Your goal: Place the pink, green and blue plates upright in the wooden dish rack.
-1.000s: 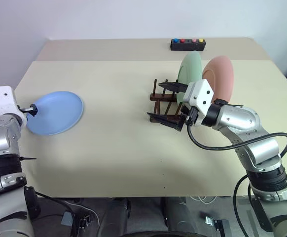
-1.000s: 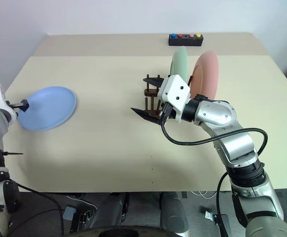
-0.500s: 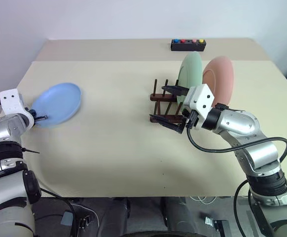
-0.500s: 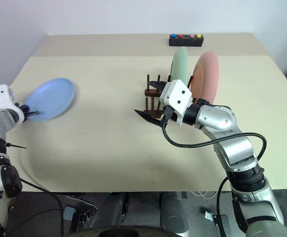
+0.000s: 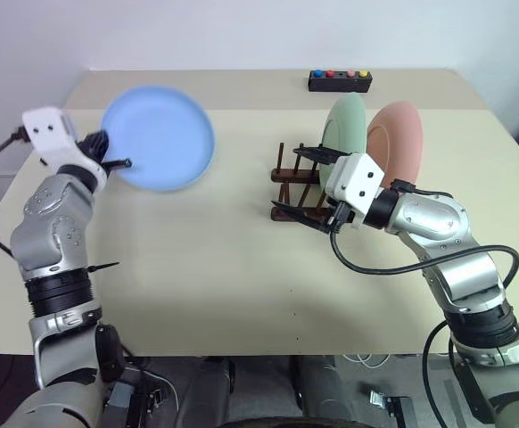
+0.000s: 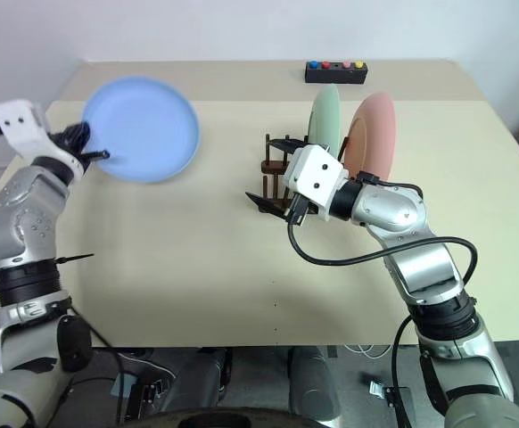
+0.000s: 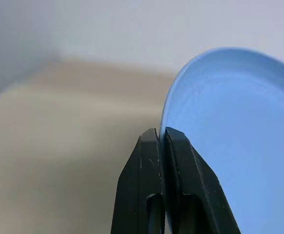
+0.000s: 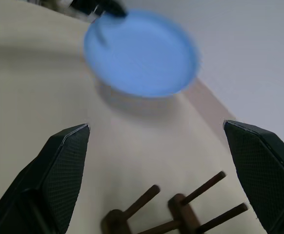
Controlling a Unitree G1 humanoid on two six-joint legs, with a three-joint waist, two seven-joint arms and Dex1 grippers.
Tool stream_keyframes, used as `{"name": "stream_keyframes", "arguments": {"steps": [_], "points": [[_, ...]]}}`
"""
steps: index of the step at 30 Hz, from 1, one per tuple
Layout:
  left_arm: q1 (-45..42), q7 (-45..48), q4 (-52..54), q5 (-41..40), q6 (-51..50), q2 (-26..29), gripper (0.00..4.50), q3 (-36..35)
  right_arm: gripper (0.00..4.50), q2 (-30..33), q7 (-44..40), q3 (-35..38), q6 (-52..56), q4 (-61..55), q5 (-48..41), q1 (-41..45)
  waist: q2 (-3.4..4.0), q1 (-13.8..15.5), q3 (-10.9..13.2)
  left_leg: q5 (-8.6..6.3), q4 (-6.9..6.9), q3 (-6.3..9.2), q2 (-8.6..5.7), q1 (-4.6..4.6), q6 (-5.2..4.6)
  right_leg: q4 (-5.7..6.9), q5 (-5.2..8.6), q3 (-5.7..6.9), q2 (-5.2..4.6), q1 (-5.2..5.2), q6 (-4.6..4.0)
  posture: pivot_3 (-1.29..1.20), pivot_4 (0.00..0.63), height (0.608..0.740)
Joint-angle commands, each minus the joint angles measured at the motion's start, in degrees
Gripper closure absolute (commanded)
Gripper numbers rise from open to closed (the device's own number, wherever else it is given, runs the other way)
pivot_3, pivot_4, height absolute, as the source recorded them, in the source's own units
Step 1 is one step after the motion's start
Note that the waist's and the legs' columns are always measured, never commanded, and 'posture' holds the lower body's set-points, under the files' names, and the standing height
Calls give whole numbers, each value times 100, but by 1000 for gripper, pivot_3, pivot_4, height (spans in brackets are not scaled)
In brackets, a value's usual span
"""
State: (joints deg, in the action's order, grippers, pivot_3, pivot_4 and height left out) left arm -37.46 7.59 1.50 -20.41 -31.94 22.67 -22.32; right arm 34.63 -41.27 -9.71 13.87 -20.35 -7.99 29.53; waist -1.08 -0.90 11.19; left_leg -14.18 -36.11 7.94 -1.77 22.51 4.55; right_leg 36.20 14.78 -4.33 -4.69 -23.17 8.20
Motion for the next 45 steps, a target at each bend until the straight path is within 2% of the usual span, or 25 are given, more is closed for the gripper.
{"name": "stream_keyframes", "arguments": {"steps": [1,8,14,23,26,33,35,38,40,45], "points": [[-332,-208,719,125,251,-223,4436,415,24,-11,218,-124,-575,161,658,313,0,1,0,0,-1,0,0,0,0,0,0,0,0,0,0,0,150,740],[-686,-408,1184,838,655,-449,4436,1372,24,-103,710,-312,-1447,688,1761,723,-1,-17,0,0,4,-2,-1,0,1,-3,0,-1,1,-1,0,0,150,740],[-932,-688,1543,951,407,-937,4436,1688,24,-72,1100,-487,-2158,1020,2737,958,-1,-7,1,1,2,-2,-2,2,1,-5,0,0,1,0,0,0,150,740],[-942,-728,2011,933,-32,-1398,4436,2068,24,-76,1325,-672,-2672,1541,3603,1057,-1,-16,1,1,2,-2,-2,2,2,-5,0,0,1,0,0,0,150,740],[-933,-713,2037,923,-101,-1407,4500,2031,872,-83,1289,-668,-2704,1619,3676,1049,-1,-19,1,1,2,-2,-2,2,2,-5,0,-1,1,0,0,0,150,740],[-922,-677,2057,868,-204,-1432,4500,1969,4329,-97,1302,-637,-2775,1661,3793,1028,-1,-14,1,2,2,-2,-2,1,3,-5,0,0,1,1,0,0,150,740],[-918,-663,2050,847,-223,-1443,4500,1946,4480,-96,1322,-646,-2793,1666,3838,1022,-1,-16,1,2,1,-2,-2,1,3,-5,0,-1,1,1,0,0,150,740],[-908,-658,2026,781,-246,-1473,3616,1872,4500,-101,1385,-641,-2817,1677,3937,999,-1,-13,1,2,1,-2,-2,1,3,-5,0,-1,1,1,0,0,150,740],[-912,-691,2005,708,-240,-1517,2728,1747,4500,-112,1400,-630,-2821,1682,3967,990,-1,-14,1,2,1,-2,-2,1,3,-5,0,0,1,2,0,0,150,740],[-1114,-1143,1875,269,316,-1860,316,828,4500,-119,1441,-619,-2864,1697,4053,987,-2,-17,2,3,1,-2,-2,1,4,-6,0,0,1,1,0,0,150,740]]}}
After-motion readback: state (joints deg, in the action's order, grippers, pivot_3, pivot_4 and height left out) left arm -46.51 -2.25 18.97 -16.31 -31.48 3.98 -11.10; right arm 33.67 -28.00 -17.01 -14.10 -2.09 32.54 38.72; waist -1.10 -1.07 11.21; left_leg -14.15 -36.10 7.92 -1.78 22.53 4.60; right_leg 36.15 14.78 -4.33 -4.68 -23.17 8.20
